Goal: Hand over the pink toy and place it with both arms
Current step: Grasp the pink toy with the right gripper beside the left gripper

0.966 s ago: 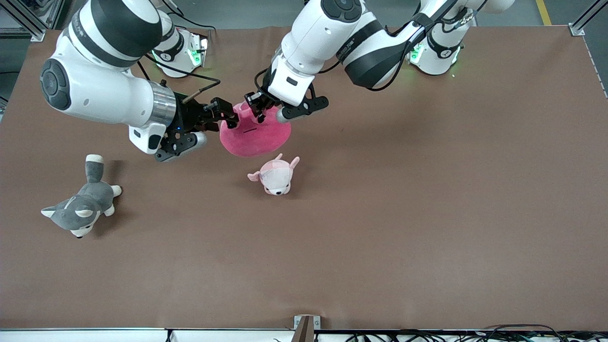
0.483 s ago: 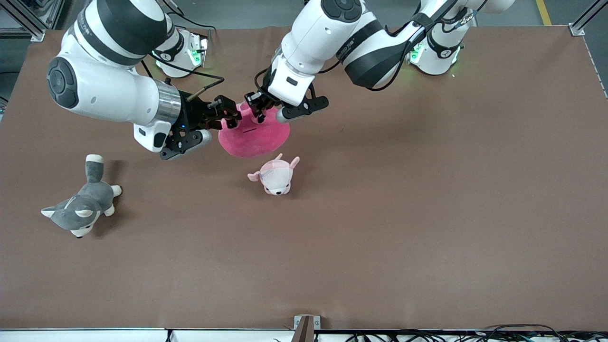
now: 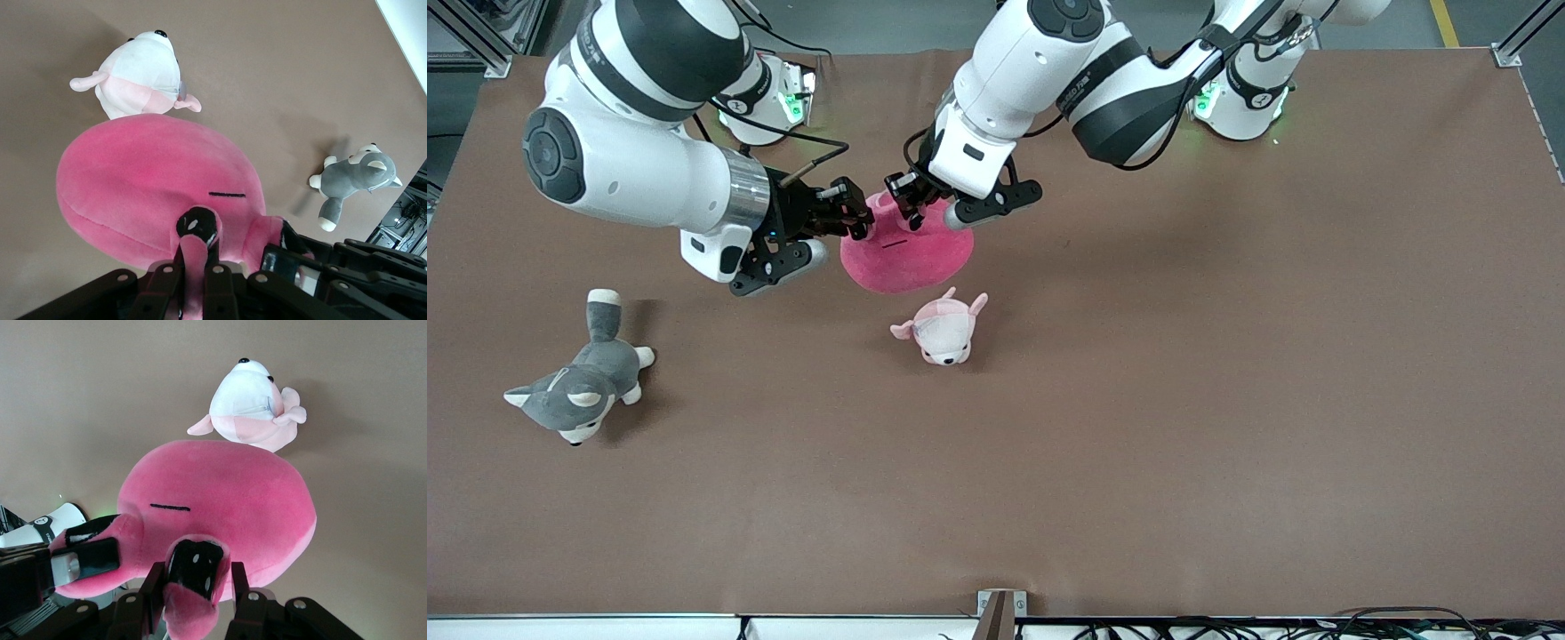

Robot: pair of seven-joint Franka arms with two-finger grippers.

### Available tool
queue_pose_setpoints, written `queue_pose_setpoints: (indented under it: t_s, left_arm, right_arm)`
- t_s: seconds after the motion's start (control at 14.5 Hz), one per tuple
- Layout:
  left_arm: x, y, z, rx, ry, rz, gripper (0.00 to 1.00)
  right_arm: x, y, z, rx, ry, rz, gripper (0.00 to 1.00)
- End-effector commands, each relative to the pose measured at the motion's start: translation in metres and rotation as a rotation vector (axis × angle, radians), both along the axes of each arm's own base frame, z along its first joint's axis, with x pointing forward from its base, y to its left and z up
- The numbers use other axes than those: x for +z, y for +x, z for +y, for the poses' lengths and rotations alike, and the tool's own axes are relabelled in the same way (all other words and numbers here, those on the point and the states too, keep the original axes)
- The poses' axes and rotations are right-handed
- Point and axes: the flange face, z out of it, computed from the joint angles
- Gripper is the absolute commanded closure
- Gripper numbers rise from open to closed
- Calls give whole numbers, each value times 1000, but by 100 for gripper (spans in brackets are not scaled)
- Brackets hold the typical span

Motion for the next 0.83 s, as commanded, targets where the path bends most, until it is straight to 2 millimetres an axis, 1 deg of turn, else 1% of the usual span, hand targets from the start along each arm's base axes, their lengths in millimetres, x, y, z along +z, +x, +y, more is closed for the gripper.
queue_pose_setpoints:
  t_s: [0.0,0.07,0.21,0.28,0.34,0.41,0.48,0.55,0.62,0.76]
  left_arm:
    - [7,-2,0,19,6,-7,99]
    - [7,-2,0,19,6,-7,99]
    - [8,-1,1,20,5,-8,99]
    - [8,-1,1,20,5,-8,99]
    - [8,-1,1,20,5,-8,97]
    - [10,2,4,21,5,-15,78]
    - [12,3,5,19,9,-27,47]
    - [14,2,5,12,24,-58,9]
    - [19,-1,5,0,50,-108,0]
    - [33,-2,12,-3,71,-143,0]
  right_arm:
    - [-1,-6,0,14,-21,20,75]
    - [-1,-7,0,20,-23,31,85]
    - [-2,-7,-4,18,-26,40,96]
    - [-1,-7,-5,19,-27,43,96]
    - [-1,-6,-6,18,-27,43,97]
    - [-1,-6,-6,18,-27,43,97]
    - [-1,-6,-6,19,-26,41,98]
    - [-1,-6,-7,18,-26,43,98]
    - [0,-7,-7,20,-26,44,98]
    - [2,-7,-9,23,-28,48,98]
